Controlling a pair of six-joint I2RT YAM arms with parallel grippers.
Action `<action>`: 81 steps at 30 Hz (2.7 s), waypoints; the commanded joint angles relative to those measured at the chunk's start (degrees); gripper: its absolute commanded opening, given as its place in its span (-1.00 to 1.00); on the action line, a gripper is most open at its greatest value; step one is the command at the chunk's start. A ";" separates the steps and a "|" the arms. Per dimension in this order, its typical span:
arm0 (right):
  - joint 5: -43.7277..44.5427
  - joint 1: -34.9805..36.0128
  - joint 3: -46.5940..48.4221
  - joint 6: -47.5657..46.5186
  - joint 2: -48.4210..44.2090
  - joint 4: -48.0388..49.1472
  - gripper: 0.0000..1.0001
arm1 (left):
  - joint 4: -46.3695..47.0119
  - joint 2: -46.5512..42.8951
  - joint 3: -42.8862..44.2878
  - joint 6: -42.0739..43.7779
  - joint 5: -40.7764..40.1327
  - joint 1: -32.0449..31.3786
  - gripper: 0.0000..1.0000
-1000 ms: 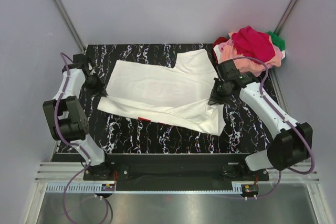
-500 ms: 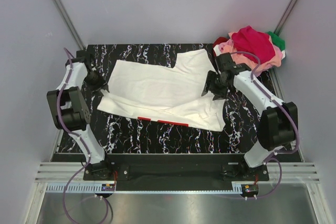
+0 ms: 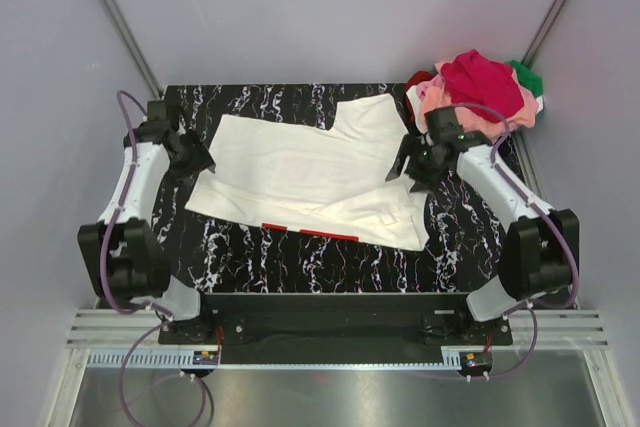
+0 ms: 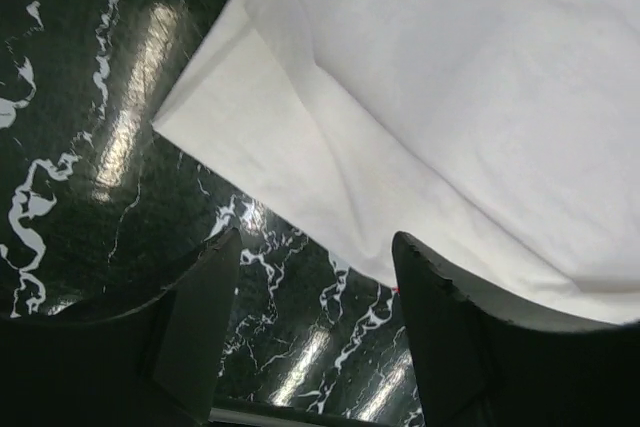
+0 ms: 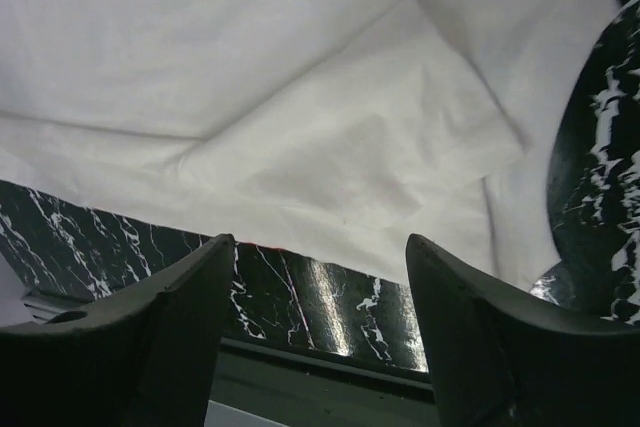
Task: Fold and stack the t-shirts
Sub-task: Fold the tshirt
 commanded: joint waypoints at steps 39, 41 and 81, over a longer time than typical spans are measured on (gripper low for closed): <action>-3.74 8.23 -10.06 3.54 10.05 11.54 -0.89 | 9.27 -31.70 -28.65 3.44 2.90 -5.31 0.22; -3.74 8.23 -8.31 3.18 10.31 10.22 -1.00 | 9.45 -31.61 -28.74 3.35 2.81 -5.22 0.21; -0.14 10.69 19.38 -0.07 25.50 2.13 0.46 | 10.15 -31.96 -29.27 3.26 3.86 -4.87 0.16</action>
